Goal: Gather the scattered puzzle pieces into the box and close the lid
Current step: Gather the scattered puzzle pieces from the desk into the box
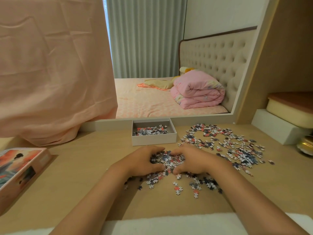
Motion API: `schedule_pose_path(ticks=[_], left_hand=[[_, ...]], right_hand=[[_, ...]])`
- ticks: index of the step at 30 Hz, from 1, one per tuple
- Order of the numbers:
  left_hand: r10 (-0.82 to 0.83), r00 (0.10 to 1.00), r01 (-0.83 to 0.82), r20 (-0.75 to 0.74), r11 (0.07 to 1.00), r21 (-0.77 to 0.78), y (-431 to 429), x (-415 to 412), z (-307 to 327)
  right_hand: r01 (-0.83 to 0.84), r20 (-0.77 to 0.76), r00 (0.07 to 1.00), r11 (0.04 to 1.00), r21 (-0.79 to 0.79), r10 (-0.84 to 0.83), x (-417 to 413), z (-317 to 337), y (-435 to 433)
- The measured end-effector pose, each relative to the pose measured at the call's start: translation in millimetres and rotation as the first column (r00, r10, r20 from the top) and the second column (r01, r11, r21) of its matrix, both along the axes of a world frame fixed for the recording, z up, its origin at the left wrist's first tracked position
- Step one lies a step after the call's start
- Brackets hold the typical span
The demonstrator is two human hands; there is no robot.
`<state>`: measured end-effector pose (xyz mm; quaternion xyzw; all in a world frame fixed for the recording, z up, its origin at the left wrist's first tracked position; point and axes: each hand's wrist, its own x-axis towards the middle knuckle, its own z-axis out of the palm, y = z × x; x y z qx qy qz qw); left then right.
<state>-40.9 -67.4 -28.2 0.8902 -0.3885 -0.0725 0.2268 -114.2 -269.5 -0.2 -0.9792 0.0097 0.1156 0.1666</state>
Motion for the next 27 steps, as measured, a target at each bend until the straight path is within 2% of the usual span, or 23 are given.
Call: schedule_pose_path(ticks=[2, 4, 6, 8, 11, 15, 19, 23, 27], left_hand=[[-0.013, 0.999, 0.012, 0.036, 0.999, 0.037, 7.1, 1.5, 3.1], [-0.012, 0.997, -0.002, 0.081, 0.984, 0.180, 14.7, 5.9, 4.0], [0.025, 0.996, -0.049, 0.080, 0.948, 0.313, 20.2, 11.4, 4.5], [0.040, 0.997, -0.059, 0.063, 0.939, 0.339, 21.0, 15.2, 3.1], [0.022, 0.999, -0.034, 0.047, 0.964, 0.265, 17.3, 15.2, 0.5], [0.062, 0.996, -0.071, 0.066, 0.987, 0.144, 14.4, 19.3, 0.2], [0.097, 0.987, -0.107, 0.126, 0.991, 0.079, 12.3, 21.4, 1.2], [0.151, 0.977, -0.150, 0.149, 0.989, -0.015, 11.8, 21.6, -0.3], [0.188, 0.978, -0.178, 0.093, 0.979, -0.102, 12.1, 21.4, -0.8]], right_hand=[[-0.035, 0.044, 0.999, 0.997, 0.067, 0.033, 9.2, -2.9, 5.7], [-0.052, 0.043, 0.998, 0.995, 0.083, 0.049, 15.8, -0.6, 8.5], [-0.047, -0.012, 0.999, 0.999, 0.011, 0.047, 21.4, 4.5, 8.7], [-0.055, -0.076, 0.996, 0.994, -0.097, 0.047, 27.1, 8.3, 11.5], [-0.064, -0.113, 0.992, 0.986, -0.154, 0.047, 35.3, 8.3, 23.7], [-0.097, -0.054, 0.994, 0.995, -0.008, 0.096, 43.6, 7.6, 33.7], [-0.080, 0.024, 0.997, 0.997, 0.022, 0.080, 47.5, 6.3, 39.4], [-0.062, 0.067, 0.996, 0.991, 0.116, 0.055, 48.9, 4.8, 37.9], [-0.030, 0.110, 0.994, 0.976, 0.216, 0.006, 49.5, 1.8, 35.7]])
